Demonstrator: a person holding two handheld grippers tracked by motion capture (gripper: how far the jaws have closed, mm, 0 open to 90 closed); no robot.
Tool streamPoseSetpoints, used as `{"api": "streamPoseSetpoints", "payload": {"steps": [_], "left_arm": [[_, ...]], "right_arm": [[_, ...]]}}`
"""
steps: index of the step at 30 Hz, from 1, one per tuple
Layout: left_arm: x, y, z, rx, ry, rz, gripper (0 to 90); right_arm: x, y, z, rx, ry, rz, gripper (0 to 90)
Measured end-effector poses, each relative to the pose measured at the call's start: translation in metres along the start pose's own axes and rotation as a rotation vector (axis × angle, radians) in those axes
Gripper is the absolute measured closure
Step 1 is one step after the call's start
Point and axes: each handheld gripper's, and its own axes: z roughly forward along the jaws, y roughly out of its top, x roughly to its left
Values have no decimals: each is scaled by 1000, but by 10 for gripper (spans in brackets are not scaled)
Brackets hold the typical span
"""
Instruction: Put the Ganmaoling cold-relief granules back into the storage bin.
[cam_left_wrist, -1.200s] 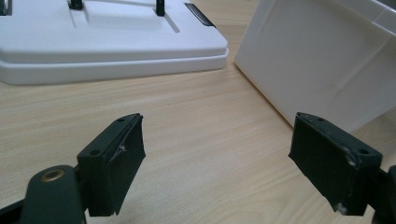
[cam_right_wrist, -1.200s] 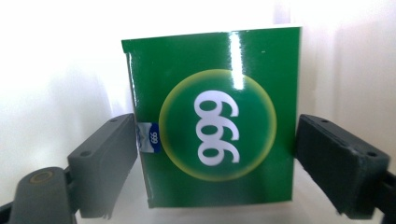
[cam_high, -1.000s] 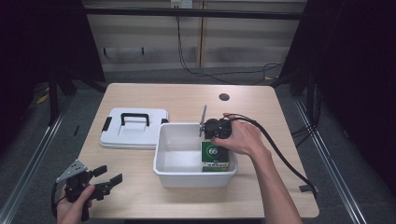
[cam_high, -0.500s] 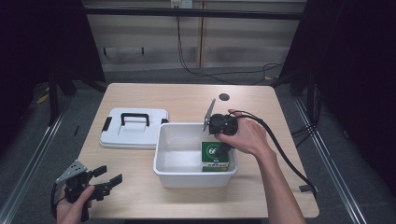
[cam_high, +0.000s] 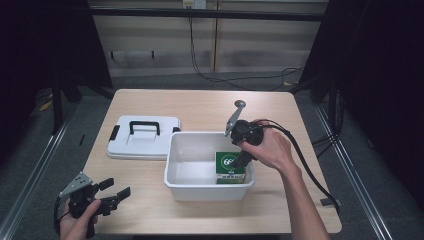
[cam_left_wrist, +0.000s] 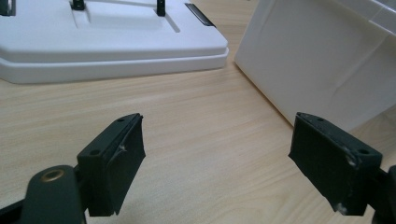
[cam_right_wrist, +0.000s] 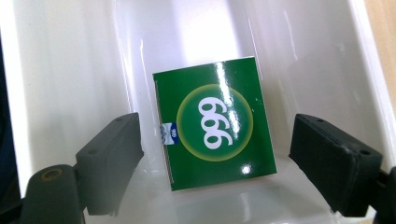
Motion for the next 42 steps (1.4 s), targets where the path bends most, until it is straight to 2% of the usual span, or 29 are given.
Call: {"api": "streamPoseSetpoints", "payload": {"steps": [2, 4, 6, 20, 22, 25, 29, 37, 42], "left_arm": [[0, 0, 0, -1, 0, -2, 174], [0, 0, 0, 0, 0, -1, 174], [-1, 0, 0, -2, 2, -4, 174], [-1, 0, -1, -3, 1, -4, 174], [-1, 0, 0, -3, 4, -6, 174], [-1, 0, 0, -3, 3, -5, 174], [-1, 0, -1, -2, 7, -2, 174], [0, 0, -1, -4, 5, -1, 174], [-1, 0, -1, -5, 2, -5, 174]], "right_arm": [[0, -3, -2, -22, -3, -2, 162], [1, -6, -5, -39, -22, 20, 171], [2, -9, -8, -73, -8, 36, 172], [10, -42, -24, -216, -92, 89, 185], [12, -46, -25, -234, -75, 105, 187], [15, -53, -26, -250, -93, 113, 187], [18, -66, -28, -305, -110, 136, 187], [25, -93, -28, -354, -155, 180, 185], [32, -105, -26, -357, -177, 205, 184]]}}
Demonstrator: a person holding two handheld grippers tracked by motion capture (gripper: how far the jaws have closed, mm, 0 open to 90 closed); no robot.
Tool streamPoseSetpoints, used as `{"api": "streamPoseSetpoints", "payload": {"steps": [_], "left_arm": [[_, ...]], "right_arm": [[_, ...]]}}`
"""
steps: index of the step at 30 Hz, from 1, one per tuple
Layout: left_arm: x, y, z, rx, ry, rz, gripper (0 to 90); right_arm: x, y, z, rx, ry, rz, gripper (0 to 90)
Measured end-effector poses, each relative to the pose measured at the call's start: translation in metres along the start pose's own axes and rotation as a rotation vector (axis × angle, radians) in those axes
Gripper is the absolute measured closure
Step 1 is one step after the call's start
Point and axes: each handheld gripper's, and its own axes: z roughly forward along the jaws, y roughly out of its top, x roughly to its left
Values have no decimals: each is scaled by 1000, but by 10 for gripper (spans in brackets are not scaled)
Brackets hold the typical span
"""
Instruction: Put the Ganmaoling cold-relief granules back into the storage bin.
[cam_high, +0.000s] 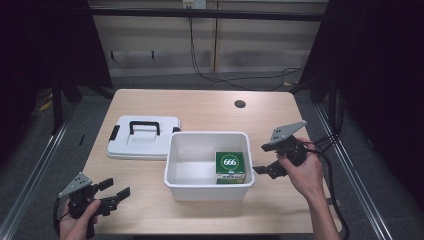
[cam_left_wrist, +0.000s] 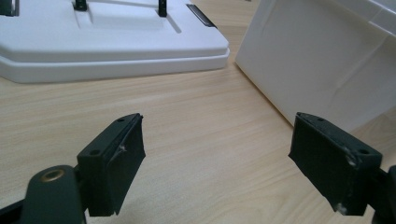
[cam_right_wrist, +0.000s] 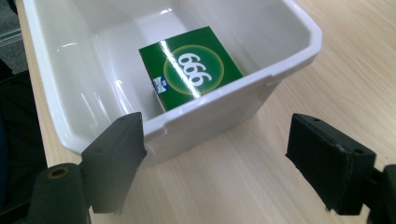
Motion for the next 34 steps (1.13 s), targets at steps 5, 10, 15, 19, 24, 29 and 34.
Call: {"api": "streamPoseSetpoints", "payload": {"steps": [5, 10, 15, 19, 24, 29, 34], "left_arm": [[0, 0, 1, 1, 1, -3, 174], [0, 0, 0, 0, 6, -1, 174], [1, 0, 0, 0, 8, 0, 174], [1, 0, -1, 0, 9, 2, 174], [0, 0, -1, -1, 7, 0, 174], [0, 0, -1, 0, 7, 5, 174], [0, 0, -2, -2, -1, 1, 174]], "right_arm": [[5, -14, -7, -49, -38, 32, 183], [6, -31, -11, -78, -70, 73, 179], [6, -53, -9, -84, -83, 110, 182], [5, -73, -11, -106, -106, 155, 182], [4, -96, -13, -128, -132, 204, 182], [2, -109, -12, -159, -165, 238, 179], [-5, -133, -2, -186, -180, 331, 165]]}}
